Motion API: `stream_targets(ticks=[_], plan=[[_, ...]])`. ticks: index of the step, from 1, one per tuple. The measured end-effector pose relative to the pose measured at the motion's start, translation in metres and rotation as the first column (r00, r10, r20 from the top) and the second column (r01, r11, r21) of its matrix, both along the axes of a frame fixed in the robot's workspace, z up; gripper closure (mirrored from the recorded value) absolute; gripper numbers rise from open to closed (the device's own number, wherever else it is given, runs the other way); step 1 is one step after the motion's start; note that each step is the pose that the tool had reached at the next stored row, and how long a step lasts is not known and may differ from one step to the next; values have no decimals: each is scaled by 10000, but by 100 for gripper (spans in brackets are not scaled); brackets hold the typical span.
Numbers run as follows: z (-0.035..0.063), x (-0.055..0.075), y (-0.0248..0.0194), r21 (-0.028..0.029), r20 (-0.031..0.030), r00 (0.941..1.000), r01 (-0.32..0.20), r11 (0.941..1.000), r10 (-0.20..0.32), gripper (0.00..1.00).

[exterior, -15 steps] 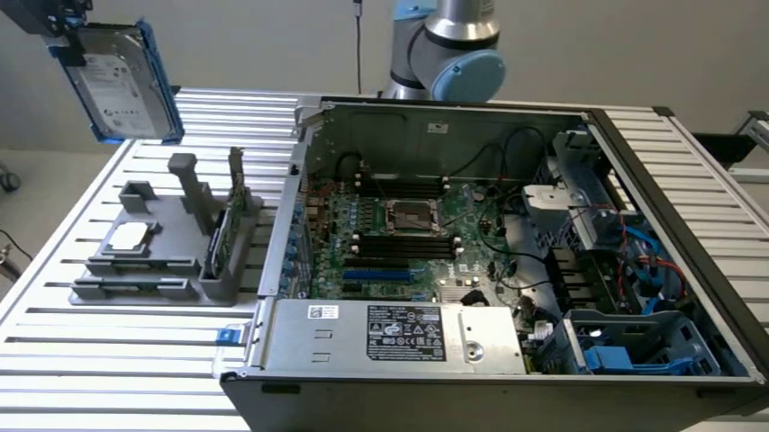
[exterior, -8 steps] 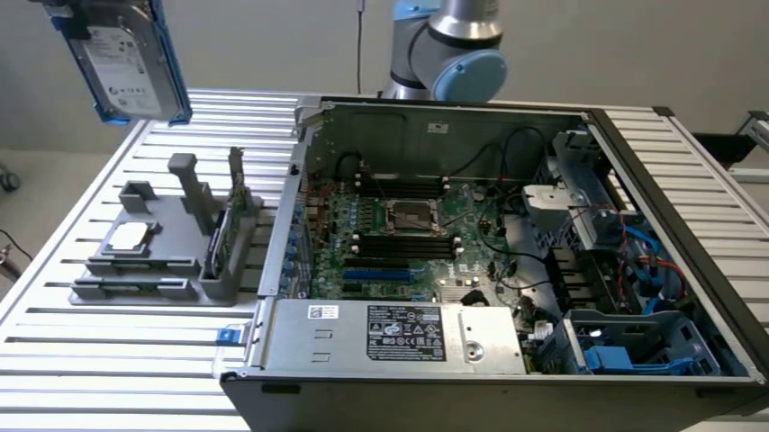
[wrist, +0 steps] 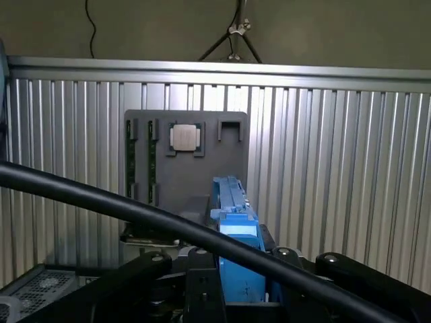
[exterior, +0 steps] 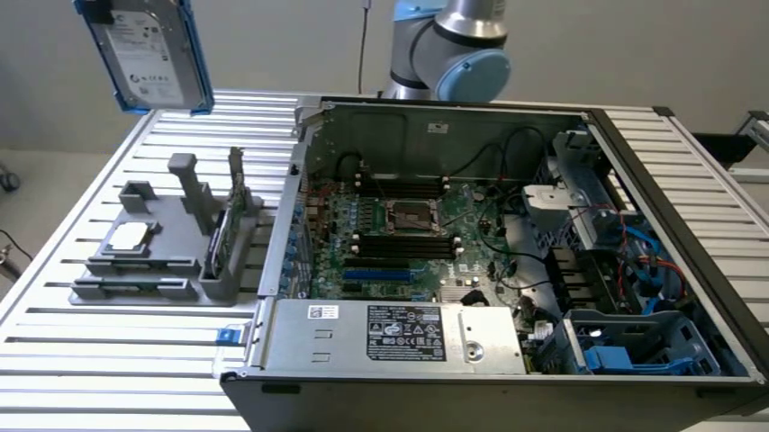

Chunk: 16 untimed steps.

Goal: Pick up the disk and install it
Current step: 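Pick up the disk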

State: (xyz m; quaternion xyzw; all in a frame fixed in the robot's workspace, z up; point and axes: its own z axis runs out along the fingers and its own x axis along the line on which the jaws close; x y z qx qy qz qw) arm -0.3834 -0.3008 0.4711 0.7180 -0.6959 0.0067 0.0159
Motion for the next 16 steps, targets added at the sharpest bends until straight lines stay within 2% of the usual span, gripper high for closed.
stream_targets(ticks=[16], plan=[[141, 727, -110, 56, -122, 9999, 0, 10000, 0, 67]])
